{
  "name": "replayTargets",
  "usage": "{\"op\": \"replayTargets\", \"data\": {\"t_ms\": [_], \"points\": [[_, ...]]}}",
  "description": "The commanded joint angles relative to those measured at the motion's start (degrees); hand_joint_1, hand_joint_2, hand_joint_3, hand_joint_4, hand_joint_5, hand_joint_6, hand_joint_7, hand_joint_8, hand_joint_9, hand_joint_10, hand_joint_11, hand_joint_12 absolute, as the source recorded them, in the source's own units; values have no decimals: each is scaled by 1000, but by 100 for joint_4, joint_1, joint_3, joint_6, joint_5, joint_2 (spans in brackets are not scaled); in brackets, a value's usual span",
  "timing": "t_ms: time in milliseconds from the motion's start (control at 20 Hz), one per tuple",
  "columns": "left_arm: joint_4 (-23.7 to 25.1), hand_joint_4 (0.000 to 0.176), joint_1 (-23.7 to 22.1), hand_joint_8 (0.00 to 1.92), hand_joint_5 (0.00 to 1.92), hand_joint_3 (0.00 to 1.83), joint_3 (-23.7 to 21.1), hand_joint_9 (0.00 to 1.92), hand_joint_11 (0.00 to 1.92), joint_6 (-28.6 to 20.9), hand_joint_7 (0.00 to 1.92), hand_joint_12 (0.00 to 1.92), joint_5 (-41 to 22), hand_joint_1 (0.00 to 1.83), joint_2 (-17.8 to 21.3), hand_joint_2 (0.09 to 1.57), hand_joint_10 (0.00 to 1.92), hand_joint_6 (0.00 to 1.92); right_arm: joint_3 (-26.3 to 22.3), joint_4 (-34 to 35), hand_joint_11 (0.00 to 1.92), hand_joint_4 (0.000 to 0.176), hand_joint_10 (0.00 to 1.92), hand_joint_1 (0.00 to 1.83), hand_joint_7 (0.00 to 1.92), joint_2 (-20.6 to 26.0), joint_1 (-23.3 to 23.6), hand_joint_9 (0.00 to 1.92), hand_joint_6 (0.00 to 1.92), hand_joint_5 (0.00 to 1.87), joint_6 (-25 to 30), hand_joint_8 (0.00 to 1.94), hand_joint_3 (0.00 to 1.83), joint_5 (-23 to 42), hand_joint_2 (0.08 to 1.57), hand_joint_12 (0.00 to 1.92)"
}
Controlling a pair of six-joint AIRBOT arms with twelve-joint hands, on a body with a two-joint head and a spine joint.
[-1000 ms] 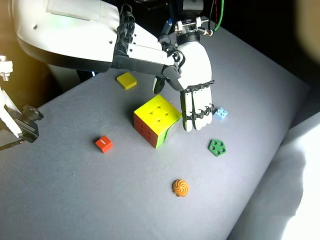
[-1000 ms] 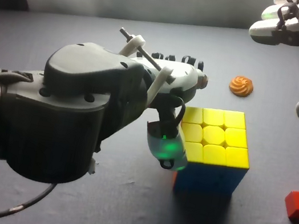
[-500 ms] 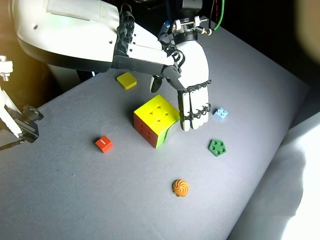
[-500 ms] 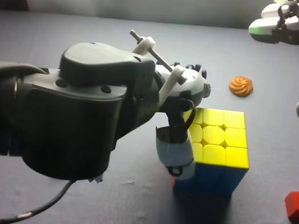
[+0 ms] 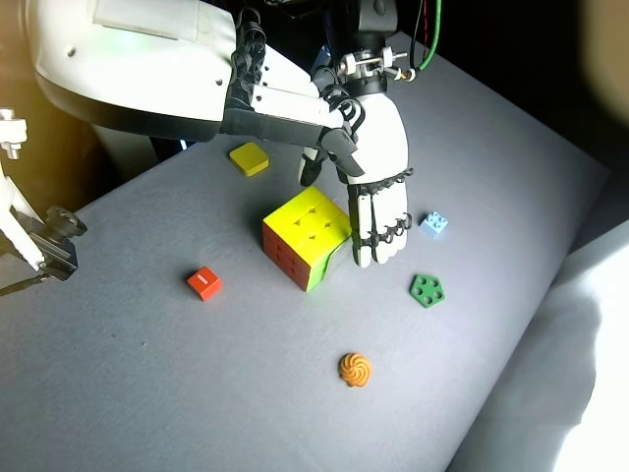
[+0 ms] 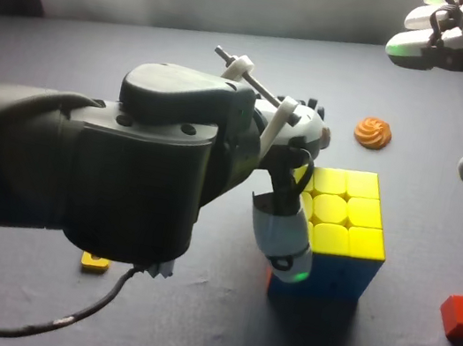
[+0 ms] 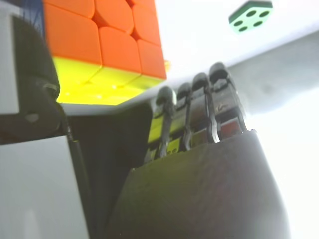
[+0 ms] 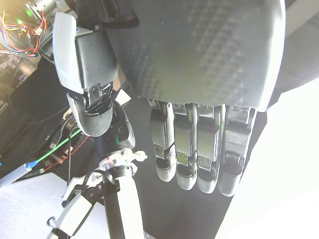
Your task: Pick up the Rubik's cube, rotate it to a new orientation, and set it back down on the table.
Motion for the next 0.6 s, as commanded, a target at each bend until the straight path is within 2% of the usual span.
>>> {"op": "replayTargets", "data": {"t_ms": [0,100,250,400,550], "points": [[268,1,-27,5,170,0,26,0,3,-11,18,1,71,1221,-35,823,0,34,-8,276,0,0,5,0,328,-3,54,272,7,363,-11,4,0,171,1249,685],[268,0,-18,2,145,0,50,0,0,-11,16,0,71,1170,-72,784,0,18,-8,276,0,0,8,0,338,-3,51,281,7,365,-11,7,0,171,1250,689],[267,0,13,8,144,0,94,0,0,-11,25,0,70,1193,-127,817,0,16,-8,276,0,0,2,0,338,-3,50,280,1,364,-11,2,0,171,1243,690],[269,0,57,0,95,0,151,0,0,-11,0,0,71,1142,-180,838,0,0,-8,276,0,0,2,0,335,-3,50,286,0,353,-11,0,2,171,1251,749],[299,0,117,0,99,8,250,0,0,-13,1,0,103,1102,-264,862,0,3,-8,276,0,0,6,0,362,-3,49,296,7,382,-11,7,0,171,1249,715]]}}
